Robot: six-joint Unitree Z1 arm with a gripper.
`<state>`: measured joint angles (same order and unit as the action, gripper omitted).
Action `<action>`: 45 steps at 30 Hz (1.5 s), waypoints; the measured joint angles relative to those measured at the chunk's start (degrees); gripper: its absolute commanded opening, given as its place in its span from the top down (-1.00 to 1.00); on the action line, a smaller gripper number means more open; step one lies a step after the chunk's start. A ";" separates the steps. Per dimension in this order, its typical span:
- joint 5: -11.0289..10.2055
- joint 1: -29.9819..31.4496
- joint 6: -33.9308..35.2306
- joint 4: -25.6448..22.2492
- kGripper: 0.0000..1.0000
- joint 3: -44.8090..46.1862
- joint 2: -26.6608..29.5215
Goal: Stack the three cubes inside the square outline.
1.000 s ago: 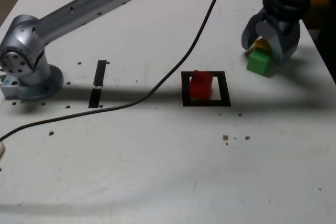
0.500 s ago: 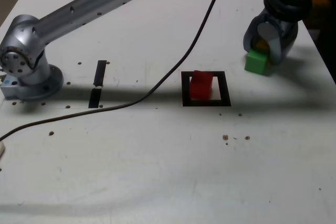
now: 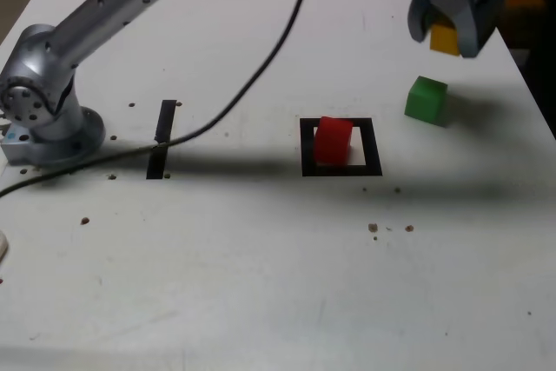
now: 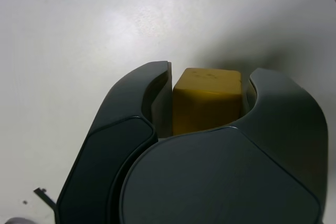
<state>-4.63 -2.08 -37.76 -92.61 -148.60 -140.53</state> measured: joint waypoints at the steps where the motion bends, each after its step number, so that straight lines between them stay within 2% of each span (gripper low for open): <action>1: -0.44 0.29 0.54 0.00 0.77 1.83 1.32; 6: -2.17 2.42 4.31 -0.02 0.77 10.13 7.39; 12: -2.29 7.21 16.21 -0.02 0.77 23.24 15.74; 17: -0.72 11.26 26.90 -0.02 0.77 33.82 22.71; 24: 4.29 17.33 41.68 -0.02 0.77 46.11 32.90; 28: 4.70 19.78 44.95 -0.01 0.77 47.22 33.16; 31: 4.25 20.10 45.63 0.00 0.77 46.77 32.46; 37: 4.01 20.40 46.53 0.03 0.77 42.61 26.89; 41: 5.79 19.64 46.71 -0.01 0.77 38.16 23.33; 45: 6.94 19.03 47.17 -0.01 0.77 38.39 20.97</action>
<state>2.31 16.95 9.42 -92.62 -110.22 -119.56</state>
